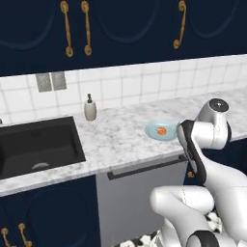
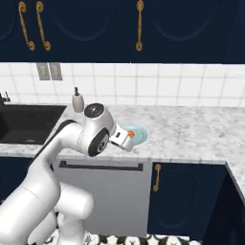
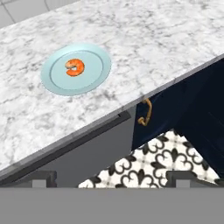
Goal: Pick up the knife from the drawer and place it on the cutting board. Then place the meat from the plate to the cutting board.
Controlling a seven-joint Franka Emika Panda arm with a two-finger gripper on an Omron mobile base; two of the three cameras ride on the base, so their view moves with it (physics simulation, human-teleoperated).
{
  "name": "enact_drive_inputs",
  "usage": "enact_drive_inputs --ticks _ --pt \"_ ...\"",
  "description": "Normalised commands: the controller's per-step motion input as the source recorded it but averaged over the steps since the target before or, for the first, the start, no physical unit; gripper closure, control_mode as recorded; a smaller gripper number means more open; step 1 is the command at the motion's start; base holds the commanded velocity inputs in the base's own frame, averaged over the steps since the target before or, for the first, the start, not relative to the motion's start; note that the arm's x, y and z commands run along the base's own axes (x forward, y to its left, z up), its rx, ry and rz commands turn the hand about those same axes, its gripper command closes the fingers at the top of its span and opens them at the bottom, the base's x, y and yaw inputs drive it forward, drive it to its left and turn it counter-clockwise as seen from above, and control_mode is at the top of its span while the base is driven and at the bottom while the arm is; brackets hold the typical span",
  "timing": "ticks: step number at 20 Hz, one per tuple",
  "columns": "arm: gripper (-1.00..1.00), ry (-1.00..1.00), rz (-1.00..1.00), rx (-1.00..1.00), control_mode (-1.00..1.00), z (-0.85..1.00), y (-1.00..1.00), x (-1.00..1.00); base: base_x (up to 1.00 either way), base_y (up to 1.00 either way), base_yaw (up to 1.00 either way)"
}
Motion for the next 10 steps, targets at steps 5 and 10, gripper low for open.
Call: enact_drive_inputs --ticks 5,10 --pt "-1.00 0.00 0.00 0.00 1.00 0.00 0.00 0.00 0.30 -0.59 0.48" --pt "-1.00 0.00 0.00 0.00 1.00 0.00 0.00 0.00 0.28 -0.72 0.34"
